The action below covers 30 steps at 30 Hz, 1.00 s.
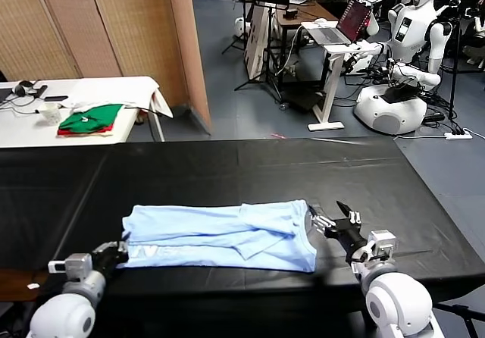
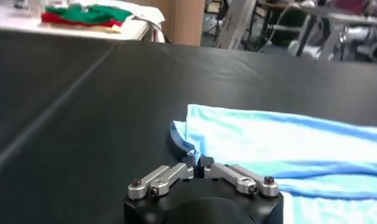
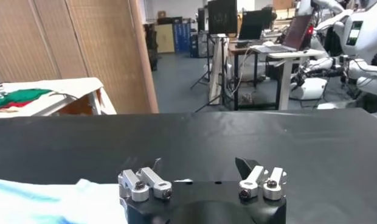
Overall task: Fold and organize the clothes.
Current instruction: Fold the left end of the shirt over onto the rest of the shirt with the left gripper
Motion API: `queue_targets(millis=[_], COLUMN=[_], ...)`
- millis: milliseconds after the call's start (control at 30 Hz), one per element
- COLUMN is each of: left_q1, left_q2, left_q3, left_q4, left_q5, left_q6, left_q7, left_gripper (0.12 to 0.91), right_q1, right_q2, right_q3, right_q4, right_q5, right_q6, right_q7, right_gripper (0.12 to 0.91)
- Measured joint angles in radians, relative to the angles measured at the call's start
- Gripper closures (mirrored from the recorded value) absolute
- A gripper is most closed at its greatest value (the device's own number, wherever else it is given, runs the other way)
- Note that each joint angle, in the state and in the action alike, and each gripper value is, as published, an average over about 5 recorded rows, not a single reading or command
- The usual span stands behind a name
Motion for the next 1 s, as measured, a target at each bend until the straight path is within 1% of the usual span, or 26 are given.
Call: queue_targets(millis=[100, 167, 233, 333, 433, 533, 700, 767, 833, 1000], left_q1=[0.010, 0.018, 0.025, 0.034, 0.039, 0.036, 0.005, -0.014, -0.035, -0.084], left_q2=[0.027, 0.048, 0.066, 0.079, 0.072, 0.048, -0.013, -0.041, -0.065, -0.109], left_q3=[-0.019, -0.038, -0.058, -0.080, -0.082, -0.063, 0.010, 0.048, 0.088, 0.190], left_q4=[0.007, 0.012, 0.013, 0.005, -0.019, -0.062, -0.138, -0.161, -0.181, -0.214], left_q5=[0.097, 0.136, 0.148, 0.133, 0.090, 0.006, -0.178, -0.232, -0.261, -0.282], left_q6=[-0.024, -0.036, -0.041, -0.039, -0.025, 0.010, 0.073, 0.091, 0.101, 0.107], left_q7=[0.000, 0.000, -0.002, -0.008, -0.019, -0.038, -0.079, -0.093, -0.102, -0.108], left_gripper=[0.840, 0.840, 0.840, 0.840, 0.840, 0.840, 0.840, 0.840, 0.840, 0.840], right_q1=[-0.005, -0.008, -0.009, -0.014, -0.024, -0.040, -0.069, -0.078, -0.086, -0.094], right_q2=[0.002, 0.004, 0.008, 0.016, 0.025, 0.033, 0.046, 0.051, 0.055, 0.068], right_q3=[0.006, 0.008, 0.008, 0.006, 0.008, 0.015, 0.029, 0.035, 0.040, 0.043], right_q4=[0.002, 0.002, 0.002, 0.003, 0.004, 0.004, 0.001, 0.001, 0.001, 0.000], right_q5=[0.000, 0.000, 0.000, 0.000, 0.000, -0.003, -0.025, -0.032, -0.036, -0.047], right_q6=[0.003, 0.005, 0.008, 0.017, 0.047, 0.086, 0.109, 0.111, 0.112, 0.114], right_q7=[0.000, 0.001, 0.002, 0.003, -0.004, -0.016, -0.021, -0.021, -0.021, -0.020], right_gripper=[0.118, 0.118, 0.118, 0.118, 0.118, 0.118, 0.118, 0.118, 0.118, 0.118])
